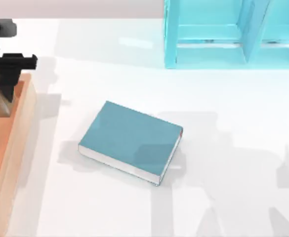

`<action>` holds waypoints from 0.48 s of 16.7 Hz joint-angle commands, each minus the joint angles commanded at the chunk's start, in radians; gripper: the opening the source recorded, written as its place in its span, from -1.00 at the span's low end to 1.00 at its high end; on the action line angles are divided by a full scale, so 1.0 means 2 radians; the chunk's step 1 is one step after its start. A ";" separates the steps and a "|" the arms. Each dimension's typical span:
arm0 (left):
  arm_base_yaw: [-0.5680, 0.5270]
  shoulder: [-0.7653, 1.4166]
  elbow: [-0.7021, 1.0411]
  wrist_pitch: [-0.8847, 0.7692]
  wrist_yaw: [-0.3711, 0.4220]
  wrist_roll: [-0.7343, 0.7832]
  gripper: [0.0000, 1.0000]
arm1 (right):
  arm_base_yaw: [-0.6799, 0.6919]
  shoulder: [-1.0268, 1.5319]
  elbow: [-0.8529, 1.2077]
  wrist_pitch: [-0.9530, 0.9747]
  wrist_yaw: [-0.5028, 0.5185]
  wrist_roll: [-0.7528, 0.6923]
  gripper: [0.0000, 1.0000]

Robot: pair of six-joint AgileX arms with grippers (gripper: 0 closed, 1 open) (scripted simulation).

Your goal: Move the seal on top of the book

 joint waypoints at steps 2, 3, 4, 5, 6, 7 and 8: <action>-0.031 -0.006 0.025 -0.034 -0.002 -0.031 -1.00 | 0.000 0.000 0.000 0.000 0.000 0.000 1.00; -0.039 -0.008 0.033 -0.046 -0.003 -0.043 -1.00 | 0.000 0.000 0.000 0.000 0.000 0.000 1.00; -0.044 -0.010 0.038 -0.053 -0.004 -0.050 -1.00 | 0.000 0.000 0.000 0.000 0.000 0.000 1.00; -0.044 -0.011 0.039 -0.055 -0.004 -0.053 -1.00 | 0.000 0.000 0.000 0.000 0.000 0.000 1.00; -0.044 -0.011 0.039 -0.055 -0.004 -0.053 -1.00 | 0.000 0.000 0.000 0.000 0.000 0.000 1.00; -0.044 -0.011 0.039 -0.055 -0.004 -0.053 -1.00 | 0.000 0.000 0.000 0.000 0.000 0.000 1.00; -0.042 -0.009 0.037 -0.054 -0.004 -0.051 -1.00 | 0.000 0.000 0.000 0.000 0.000 0.000 1.00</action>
